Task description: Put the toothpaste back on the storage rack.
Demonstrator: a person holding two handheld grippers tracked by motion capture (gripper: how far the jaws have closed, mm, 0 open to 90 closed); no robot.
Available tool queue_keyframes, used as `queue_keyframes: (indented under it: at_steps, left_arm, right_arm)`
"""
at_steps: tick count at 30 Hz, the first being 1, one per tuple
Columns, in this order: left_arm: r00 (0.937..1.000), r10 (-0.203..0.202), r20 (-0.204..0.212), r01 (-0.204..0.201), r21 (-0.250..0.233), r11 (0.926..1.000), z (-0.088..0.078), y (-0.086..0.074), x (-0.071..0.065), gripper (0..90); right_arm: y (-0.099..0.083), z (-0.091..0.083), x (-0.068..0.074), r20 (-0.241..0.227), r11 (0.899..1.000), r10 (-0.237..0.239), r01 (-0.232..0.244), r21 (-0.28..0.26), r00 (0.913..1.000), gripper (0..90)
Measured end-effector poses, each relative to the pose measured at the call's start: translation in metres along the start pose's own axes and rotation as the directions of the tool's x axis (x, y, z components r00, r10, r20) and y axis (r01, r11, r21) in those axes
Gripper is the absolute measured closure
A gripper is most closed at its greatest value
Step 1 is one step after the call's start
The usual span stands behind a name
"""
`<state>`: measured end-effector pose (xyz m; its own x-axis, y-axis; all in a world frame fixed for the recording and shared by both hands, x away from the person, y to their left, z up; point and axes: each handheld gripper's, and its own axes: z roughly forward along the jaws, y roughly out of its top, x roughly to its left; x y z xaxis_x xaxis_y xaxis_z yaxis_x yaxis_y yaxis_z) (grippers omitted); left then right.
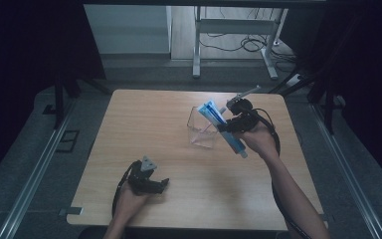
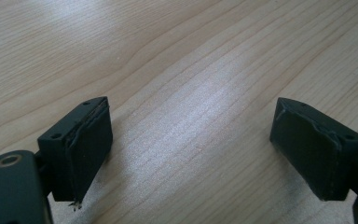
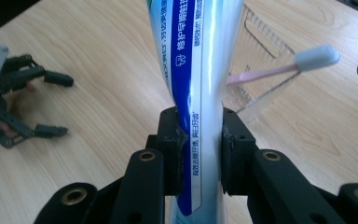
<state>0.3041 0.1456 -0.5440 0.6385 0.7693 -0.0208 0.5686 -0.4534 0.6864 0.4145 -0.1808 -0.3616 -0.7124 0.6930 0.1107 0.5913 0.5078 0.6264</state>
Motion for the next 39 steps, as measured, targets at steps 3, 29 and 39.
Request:
queue_keyframes:
  at_steps: [3,29,39]
  left_arm:
    - [1.0000,0.000,0.000,0.000,0.000,1.0000,0.000,0.000,0.000,13.0]
    - [1.0000,0.001,0.000,-0.001,0.001,1.0000,0.000,0.000,0.000,13.0]
    - [1.0000,-0.001,0.001,0.001,-0.001,1.0000,0.000,0.000,0.000,13.0]
  right_arm:
    - [0.005,0.002,-0.001,0.004,1.000,0.008,-0.008,-0.010,1.0000,72.7]
    - [0.046,0.025,-0.013,0.025,0.987,0.031,-0.027,-0.157,0.9992,72.8]
    - [0.059,0.035,-0.017,0.031,0.976,0.046,-0.038,-0.216,0.9985,72.9]
